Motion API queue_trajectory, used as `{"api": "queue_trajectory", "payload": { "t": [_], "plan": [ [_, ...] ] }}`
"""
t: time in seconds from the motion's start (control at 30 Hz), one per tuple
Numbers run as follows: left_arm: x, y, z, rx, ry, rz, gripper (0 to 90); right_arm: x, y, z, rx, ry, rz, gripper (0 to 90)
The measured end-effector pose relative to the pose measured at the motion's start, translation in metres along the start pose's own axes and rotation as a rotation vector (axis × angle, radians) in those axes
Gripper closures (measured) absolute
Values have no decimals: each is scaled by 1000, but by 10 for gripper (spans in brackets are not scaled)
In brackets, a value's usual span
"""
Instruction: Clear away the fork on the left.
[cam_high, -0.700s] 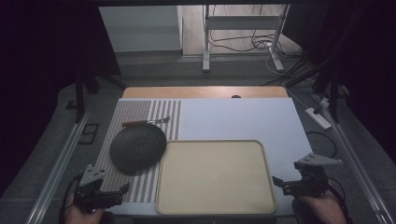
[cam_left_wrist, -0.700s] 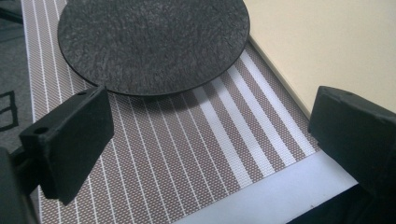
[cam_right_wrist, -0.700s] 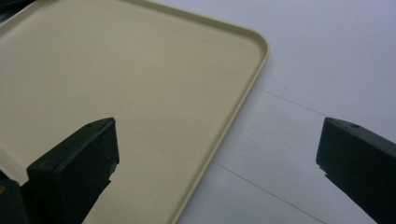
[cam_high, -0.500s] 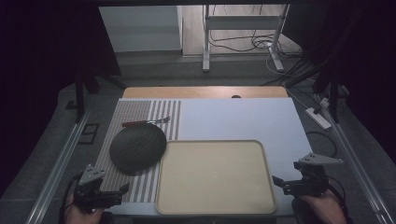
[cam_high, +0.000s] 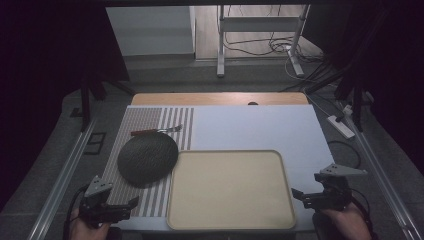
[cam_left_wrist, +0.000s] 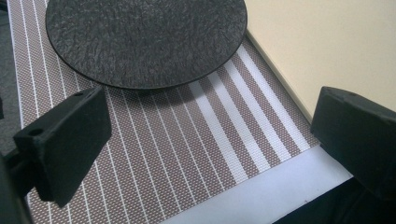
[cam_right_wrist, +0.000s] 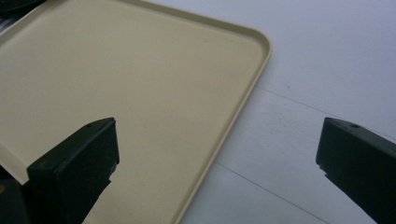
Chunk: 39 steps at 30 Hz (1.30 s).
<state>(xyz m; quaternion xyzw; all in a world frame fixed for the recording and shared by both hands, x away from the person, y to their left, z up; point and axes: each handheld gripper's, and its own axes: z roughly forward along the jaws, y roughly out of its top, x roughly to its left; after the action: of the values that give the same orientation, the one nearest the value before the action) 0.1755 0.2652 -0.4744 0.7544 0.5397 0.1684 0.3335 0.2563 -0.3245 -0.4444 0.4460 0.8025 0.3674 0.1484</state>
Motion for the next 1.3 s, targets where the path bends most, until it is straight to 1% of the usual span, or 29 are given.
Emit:
{"api": "queue_trajectory", "payload": {
  "t": [0.37, 0.47, 0.53, 0.77, 0.8, 0.83, 0.93, 1.0, 1.2, 1.3],
  "plan": [
    [-1, 1, 1, 10, 0, 9, 0, 0, 0, 1, -1, 4, 4, 0],
    [-2, 1, 0, 6, -4, 23, 0, 0, 0, 1, 2, 3, 2, 0],
    [-2, 1, 0, 5, -6, 24, 0, 0, 0, 1, 2, 3, 2, 0],
    [-2, 4, 0, -3, -35, 38, 0, 0, 0, 1, 4, 4, 2, 0],
    [-1, 4, 0, -8, -49, 43, 0, 0, 0, 1, 4, 4, 1, 0],
    [-1, 4, 0, -8, -49, 43, 0, 0, 0, 1, 4, 5, 1, 0],
    [1, 6, 2, -25, -86, 46, 0, 0, 0, 1, 5, 5, 2, 0],
    [2, 7, 3, -20, -102, 44, 0, 0, 0, 1, 5, 5, 2, 0],
    [2, 14, 6, -9, -109, 58, 0, 0, 0, 1, 7, 5, 2, 0],
    [3, 17, 11, -6, -123, 67, 1, 0, 0, 1, 8, 5, 2, 0]
  ]
}}
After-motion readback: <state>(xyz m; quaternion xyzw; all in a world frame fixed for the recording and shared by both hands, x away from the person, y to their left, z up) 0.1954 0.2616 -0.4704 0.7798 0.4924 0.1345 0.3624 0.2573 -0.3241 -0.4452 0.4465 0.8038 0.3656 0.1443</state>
